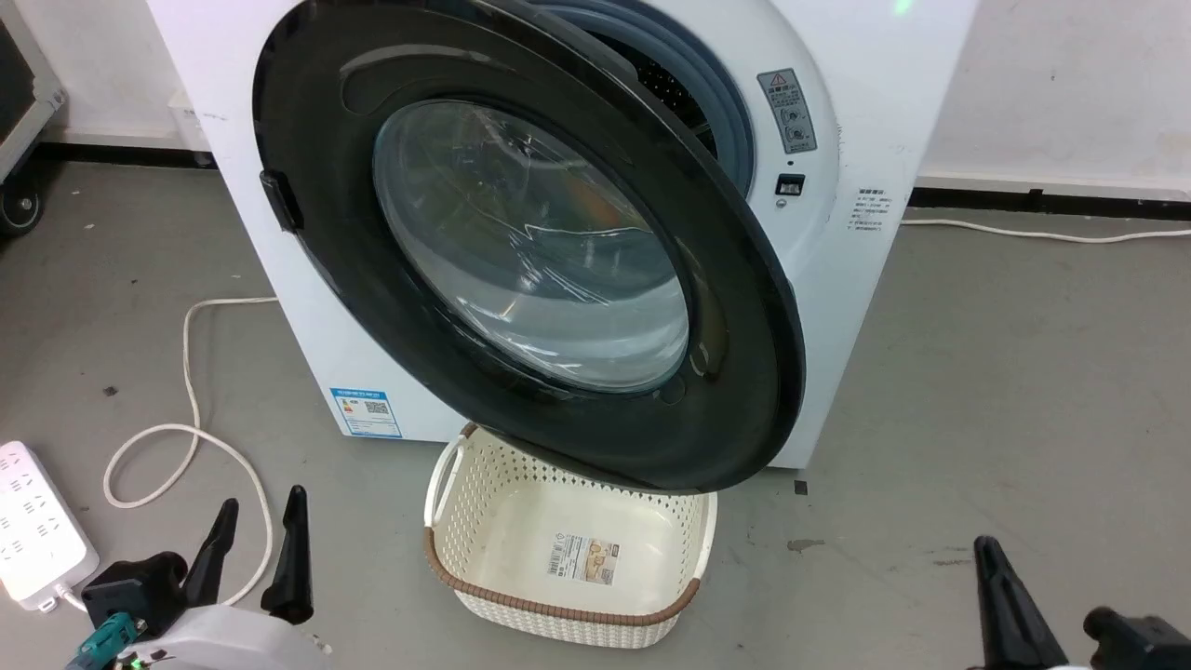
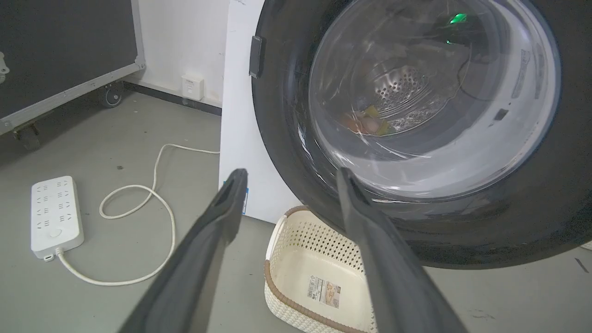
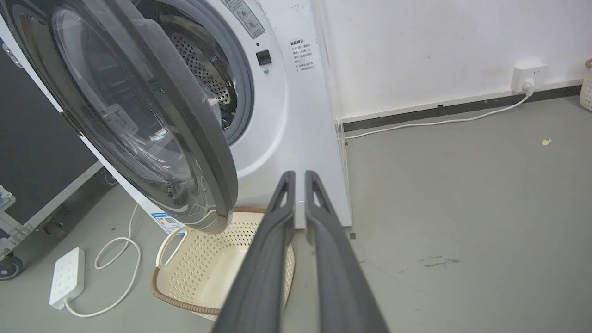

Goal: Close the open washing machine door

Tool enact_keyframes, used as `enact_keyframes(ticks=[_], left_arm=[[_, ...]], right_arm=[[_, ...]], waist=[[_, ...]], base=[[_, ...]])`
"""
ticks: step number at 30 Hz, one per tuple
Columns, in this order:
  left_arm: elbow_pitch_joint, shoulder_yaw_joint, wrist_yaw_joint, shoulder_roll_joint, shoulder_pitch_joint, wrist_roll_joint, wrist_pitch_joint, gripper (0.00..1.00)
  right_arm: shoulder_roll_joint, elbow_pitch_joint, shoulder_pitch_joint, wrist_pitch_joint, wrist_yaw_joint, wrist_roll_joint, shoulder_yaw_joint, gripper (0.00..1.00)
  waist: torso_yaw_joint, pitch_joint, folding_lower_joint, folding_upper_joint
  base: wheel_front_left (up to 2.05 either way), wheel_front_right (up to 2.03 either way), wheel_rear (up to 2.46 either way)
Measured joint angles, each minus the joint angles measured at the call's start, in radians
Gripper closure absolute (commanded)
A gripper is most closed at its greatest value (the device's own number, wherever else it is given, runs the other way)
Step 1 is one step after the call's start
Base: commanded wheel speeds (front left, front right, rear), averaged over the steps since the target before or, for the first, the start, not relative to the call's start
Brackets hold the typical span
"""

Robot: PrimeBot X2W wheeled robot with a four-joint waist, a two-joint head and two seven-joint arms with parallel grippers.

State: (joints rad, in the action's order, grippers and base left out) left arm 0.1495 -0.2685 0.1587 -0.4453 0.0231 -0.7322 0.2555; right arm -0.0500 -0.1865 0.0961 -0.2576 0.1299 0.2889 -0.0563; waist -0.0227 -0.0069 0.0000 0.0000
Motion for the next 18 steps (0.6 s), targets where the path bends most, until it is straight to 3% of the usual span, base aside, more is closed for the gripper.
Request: enact_keyframes(ticks=[4, 12, 18], left_arm=[[-0.011, 0.012, 0.001, 0.012, 0.0, 0.024, 0.001, 0.0], [-0.059, 0.052, 0.006, 0.028, 0.0, 0.073, 0.001, 0.0], [-0.071, 0.059, -0.005, 0.041, 0.006, 0.09, 0.001, 0.0]], right_arm=[[-0.002, 0.036, -0.034, 0.003, 0.0, -0.114, 0.009, 1.0], [0.001, 0.068, -0.206, 0.173, 0.0, -0.207, 0.237, 1.0], [0.0, 0.003, -0.31, 0.215, 0.0, -0.21, 0.235, 1.0]], waist=[[-0.001, 0.002, 0.0, 0.0], [0.006, 0.042, 0.0002, 0.0], [0.031, 0.074, 0.0002, 0.0]], base=[[0.0, 0.0, 0.0], [0.0, 0.0, 0.0], [0.0, 0.0, 0.0]])
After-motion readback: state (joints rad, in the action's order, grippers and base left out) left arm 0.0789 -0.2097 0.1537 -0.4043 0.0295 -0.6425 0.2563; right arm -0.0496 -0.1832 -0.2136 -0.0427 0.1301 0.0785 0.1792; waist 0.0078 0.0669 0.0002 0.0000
